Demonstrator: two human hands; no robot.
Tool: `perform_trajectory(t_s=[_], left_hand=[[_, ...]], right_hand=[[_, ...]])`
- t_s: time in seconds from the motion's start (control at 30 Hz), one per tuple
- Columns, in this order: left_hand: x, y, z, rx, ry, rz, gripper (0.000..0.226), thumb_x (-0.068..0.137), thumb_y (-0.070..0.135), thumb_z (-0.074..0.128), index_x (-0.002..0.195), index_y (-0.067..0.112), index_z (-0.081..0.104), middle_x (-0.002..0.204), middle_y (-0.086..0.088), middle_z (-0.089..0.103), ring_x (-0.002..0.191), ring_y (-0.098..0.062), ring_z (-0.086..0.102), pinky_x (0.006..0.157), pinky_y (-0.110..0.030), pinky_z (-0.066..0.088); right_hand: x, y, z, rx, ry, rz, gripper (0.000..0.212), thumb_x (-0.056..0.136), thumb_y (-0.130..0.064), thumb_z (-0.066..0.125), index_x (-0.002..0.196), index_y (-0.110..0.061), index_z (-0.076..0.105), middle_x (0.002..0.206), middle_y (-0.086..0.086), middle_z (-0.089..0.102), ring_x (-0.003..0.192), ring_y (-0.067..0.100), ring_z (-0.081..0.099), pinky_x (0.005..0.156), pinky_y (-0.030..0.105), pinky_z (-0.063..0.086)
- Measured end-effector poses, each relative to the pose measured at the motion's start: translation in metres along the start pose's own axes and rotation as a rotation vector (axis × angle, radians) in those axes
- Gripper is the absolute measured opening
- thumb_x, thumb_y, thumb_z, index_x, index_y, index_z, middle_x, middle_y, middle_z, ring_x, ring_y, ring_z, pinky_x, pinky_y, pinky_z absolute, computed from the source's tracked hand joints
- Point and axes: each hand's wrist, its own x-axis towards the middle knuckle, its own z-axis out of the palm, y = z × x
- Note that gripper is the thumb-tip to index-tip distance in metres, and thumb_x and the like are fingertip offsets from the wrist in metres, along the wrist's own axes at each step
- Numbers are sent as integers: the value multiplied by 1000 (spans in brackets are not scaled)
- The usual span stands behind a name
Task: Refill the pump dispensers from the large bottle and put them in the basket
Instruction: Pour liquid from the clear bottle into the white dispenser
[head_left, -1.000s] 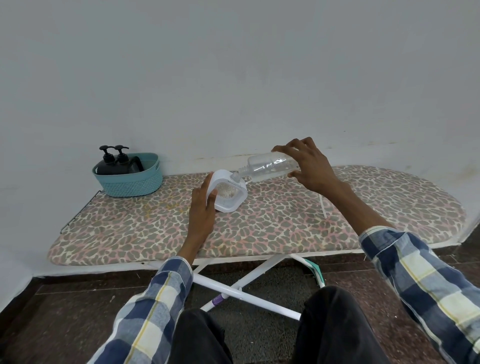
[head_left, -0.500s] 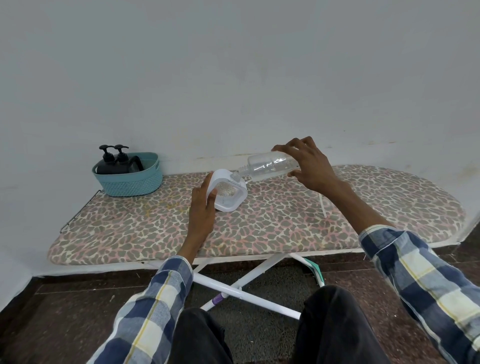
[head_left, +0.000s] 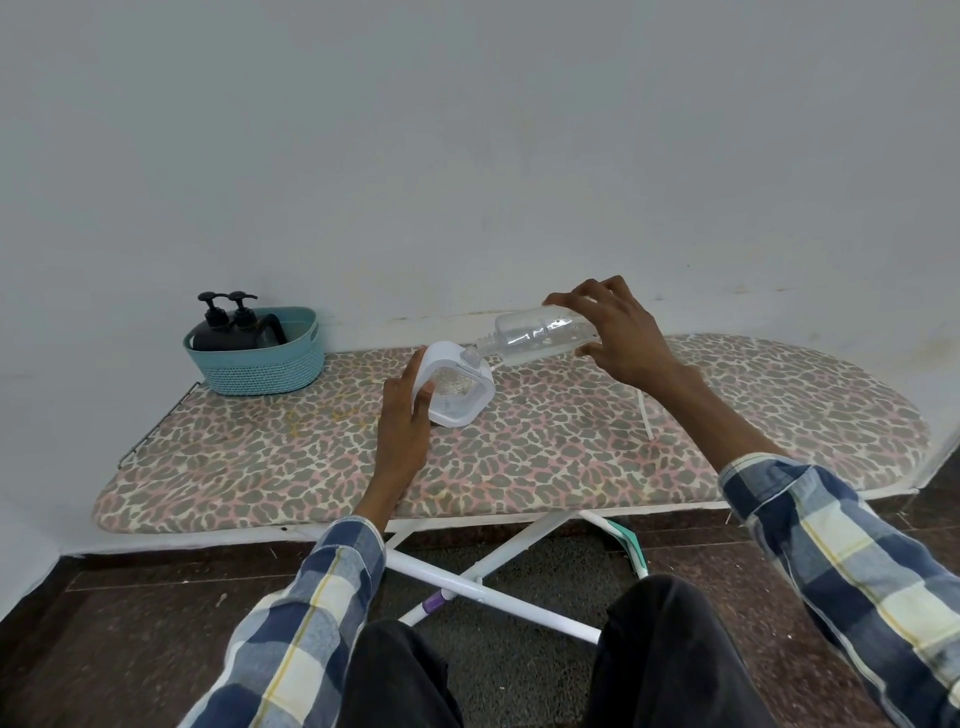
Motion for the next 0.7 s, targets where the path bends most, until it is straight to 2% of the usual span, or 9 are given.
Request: perform_trajectory(t_s=[0.27,0.5,0.7], left_hand=[[-1,2,-1,-4,0,-4,50,117,37,38,166,40,33,145,-7,47,122,-14,51,99,-30,40],[0,0,-1,7,2,0,51,117,33,39,167,38,33,147,-8,48,122,-11,49,99,-28,38],[1,-1,0,18,3,15,51,116,36,38,167,38,33,142,-9,48,118,-14,51,95,-30,40]], right_hand=[[0,-1,-1,-7,0,-2,86,77,-10,91,148,-40,53,137,-5,55,129,26,43,80,42,55],[0,0,0,-4,3,-5,85,78,-10,91,148,-38,54,137,-4,55,128,26,43,76,36,47],[1,-1,-2,-14,2,-3,86,77,-11,92,148,-40,53,138,-4,55,130,26,42,81,43,53]])
